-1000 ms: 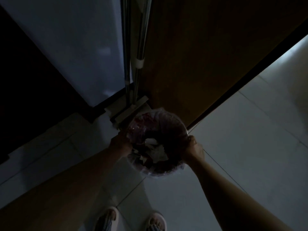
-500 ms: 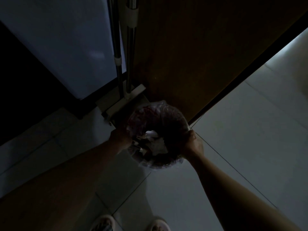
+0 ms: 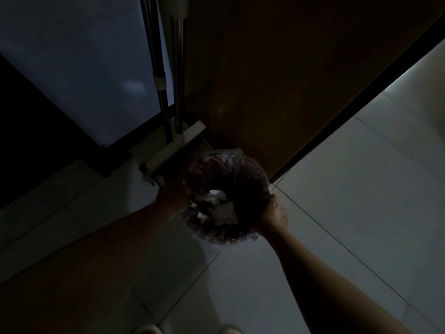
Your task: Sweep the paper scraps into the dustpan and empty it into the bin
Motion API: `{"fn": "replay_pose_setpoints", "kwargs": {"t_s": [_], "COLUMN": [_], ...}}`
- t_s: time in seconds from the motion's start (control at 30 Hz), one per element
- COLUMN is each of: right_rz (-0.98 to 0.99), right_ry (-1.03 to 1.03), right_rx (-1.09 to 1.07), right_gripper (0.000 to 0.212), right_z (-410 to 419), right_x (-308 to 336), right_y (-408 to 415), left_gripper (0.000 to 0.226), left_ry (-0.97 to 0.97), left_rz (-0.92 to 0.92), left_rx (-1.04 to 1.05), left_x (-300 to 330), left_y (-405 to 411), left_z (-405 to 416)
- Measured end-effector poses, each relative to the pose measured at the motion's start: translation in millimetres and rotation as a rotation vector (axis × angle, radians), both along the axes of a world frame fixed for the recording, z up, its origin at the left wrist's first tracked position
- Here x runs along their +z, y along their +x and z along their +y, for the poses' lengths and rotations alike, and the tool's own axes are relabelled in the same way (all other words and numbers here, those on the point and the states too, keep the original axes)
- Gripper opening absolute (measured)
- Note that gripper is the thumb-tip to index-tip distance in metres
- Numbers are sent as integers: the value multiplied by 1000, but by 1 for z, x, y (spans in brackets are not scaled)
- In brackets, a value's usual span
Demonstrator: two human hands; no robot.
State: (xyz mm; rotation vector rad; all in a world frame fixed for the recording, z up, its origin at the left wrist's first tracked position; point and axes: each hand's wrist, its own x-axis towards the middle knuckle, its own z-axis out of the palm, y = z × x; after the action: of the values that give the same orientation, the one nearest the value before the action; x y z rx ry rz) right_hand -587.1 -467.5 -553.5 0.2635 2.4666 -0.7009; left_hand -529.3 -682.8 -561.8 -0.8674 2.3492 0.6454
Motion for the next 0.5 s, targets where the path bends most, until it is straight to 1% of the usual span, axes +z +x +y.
{"fn": "replay_pose_setpoints", "kwargs": {"t_s": [0.07, 0.17, 0.27, 0.33, 0.37, 0.4, 0.5], "right_rz": [-6, -22, -65, -51, -35, -32, -71], "right_ry": [-29, -43, -57, -57, -50, -44, -15], "right_rx": [-38, -39, 3, 1, 1, 17, 55], "right_gripper": [41, 43, 58, 69, 80, 85, 77], "right_z": [1, 3, -1, -7, -9, -11, -16], "right_x": [-7, -8, 2, 17, 25, 32, 68], "right_y": [0, -1, 2, 8, 11, 14, 22], "left_gripper": [53, 52, 51, 60, 66, 71, 77], "left_ry": [19, 34, 34, 49, 50, 50, 34], "left_rz": [3, 6, 56, -3, -17, -4, 11], "left_rx": [-9, 18, -1, -17, -17, -5, 7], "left_x": [-4, -6, -1, 9, 18, 26, 57], "left_y": [-5, -9, -8, -4, -2, -2, 5], "left_z": [0, 0, 0, 3, 5, 7, 13]}}
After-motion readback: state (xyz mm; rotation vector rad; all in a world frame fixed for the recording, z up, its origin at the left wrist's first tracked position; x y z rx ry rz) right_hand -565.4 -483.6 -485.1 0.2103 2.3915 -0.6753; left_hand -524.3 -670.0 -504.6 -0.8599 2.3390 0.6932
